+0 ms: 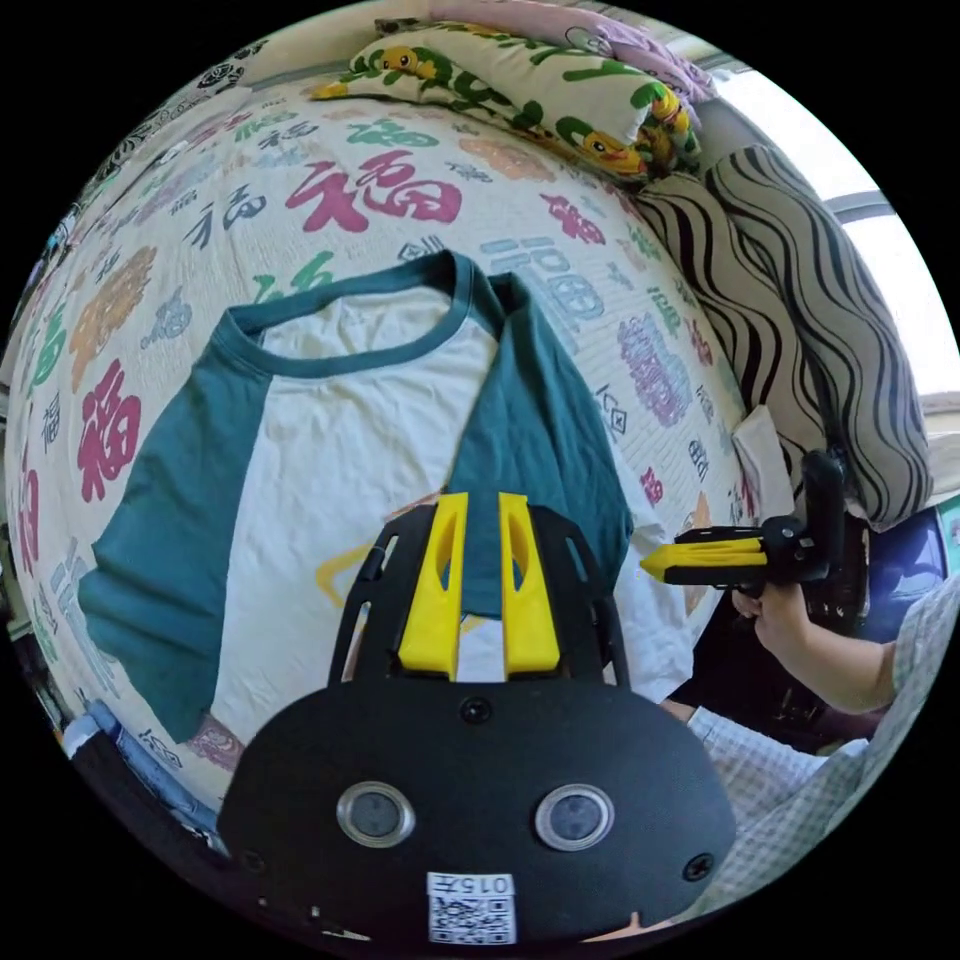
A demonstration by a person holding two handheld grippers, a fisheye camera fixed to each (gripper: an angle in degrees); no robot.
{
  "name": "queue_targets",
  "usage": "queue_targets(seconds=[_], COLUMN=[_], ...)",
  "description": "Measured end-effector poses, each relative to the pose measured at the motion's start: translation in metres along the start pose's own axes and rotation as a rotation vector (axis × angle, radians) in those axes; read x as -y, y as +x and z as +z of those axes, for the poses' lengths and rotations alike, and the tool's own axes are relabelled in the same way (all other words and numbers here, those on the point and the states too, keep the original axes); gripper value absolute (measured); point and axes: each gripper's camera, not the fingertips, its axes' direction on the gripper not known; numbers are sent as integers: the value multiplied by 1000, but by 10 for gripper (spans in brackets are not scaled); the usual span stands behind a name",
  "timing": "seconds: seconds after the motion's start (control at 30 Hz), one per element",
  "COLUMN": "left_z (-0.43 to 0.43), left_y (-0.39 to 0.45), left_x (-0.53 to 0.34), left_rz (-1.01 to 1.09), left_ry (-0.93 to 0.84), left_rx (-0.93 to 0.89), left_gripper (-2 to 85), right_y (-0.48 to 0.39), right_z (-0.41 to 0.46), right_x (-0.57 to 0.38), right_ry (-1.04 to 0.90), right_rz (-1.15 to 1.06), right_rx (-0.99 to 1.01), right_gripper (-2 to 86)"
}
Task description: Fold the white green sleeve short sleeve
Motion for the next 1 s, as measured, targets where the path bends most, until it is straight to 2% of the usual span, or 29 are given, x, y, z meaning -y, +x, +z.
queue_targets(seconds=[0.1, 0.2, 0.3, 0.4, 0.6, 0.77, 0.87, 1.0], left_z=[3, 13, 22, 41, 52, 55, 30, -14], left_y=[-7, -12, -31, -55, -104, -144, -169, -208], left_x=[24, 49, 67, 80, 74, 54, 20, -68], left_rz=[33, 56, -11, -54, -77, -28, -30, -66], left_ry=[47, 79, 120, 29, 44, 14, 106, 233], left_rx=[-55, 5, 23, -27, -22, -113, -117, -128], left_gripper=[60, 66, 69, 23, -5, 3, 21, 51], right_y=[6, 9, 6, 1, -5, -15, -19, -36], right_z=[3, 16, 40, 59, 92, 117, 126, 132], right_x=[30, 54, 71, 83, 105, 123, 127, 138], right_ry=[44, 47, -11, -35, -31, -56, -72, -79], right_rz=[33, 50, 56, 53, 78, 94, 123, 107], right_rx=[-52, -22, -53, -81, -79, -96, -89, -84], right_gripper=[-5, -5, -6, -6, -6, -6, -6, -5])
